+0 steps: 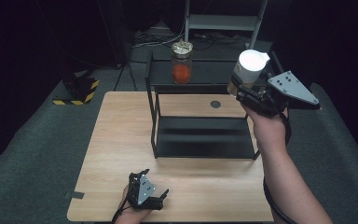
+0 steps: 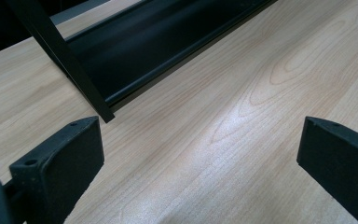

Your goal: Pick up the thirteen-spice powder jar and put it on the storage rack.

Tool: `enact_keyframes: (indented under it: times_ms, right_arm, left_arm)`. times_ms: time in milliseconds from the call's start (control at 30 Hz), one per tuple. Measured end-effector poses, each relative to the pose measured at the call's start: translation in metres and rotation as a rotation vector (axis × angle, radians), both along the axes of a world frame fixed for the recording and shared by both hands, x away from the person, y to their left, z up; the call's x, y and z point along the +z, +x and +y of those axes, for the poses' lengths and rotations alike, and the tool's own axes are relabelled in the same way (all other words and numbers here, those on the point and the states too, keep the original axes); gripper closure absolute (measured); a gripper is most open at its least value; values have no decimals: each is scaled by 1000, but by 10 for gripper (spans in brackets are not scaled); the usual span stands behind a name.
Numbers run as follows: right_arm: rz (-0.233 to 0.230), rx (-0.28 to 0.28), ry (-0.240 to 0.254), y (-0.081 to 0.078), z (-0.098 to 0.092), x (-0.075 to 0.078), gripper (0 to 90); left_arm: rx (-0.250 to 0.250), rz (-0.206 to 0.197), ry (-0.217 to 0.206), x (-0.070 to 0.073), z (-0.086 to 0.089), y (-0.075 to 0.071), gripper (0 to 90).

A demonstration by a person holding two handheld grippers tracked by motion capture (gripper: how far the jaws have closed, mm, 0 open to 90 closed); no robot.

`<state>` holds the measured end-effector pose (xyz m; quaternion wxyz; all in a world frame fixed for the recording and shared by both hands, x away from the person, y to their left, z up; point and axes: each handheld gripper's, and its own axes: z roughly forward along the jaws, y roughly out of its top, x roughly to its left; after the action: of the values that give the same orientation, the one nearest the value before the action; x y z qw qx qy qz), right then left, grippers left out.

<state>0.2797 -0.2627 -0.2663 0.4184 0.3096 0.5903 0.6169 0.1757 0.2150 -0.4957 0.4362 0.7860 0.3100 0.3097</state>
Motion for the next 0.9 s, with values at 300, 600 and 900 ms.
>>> enact_keyframes:
  times_ms: [300,600,900]
  right_arm:
    - [4,-16,-4,16,9,7,296]
    - [13,-29,5,33,15,11,296]
    - [16,-40,0,47,23,14,296]
  left_arm:
    - [-5,-5,0,0,1,0,7]
    - [-6,-7,-3,-1,2,-1,7]
    - [-7,-10,-13,-2,3,-1,7]
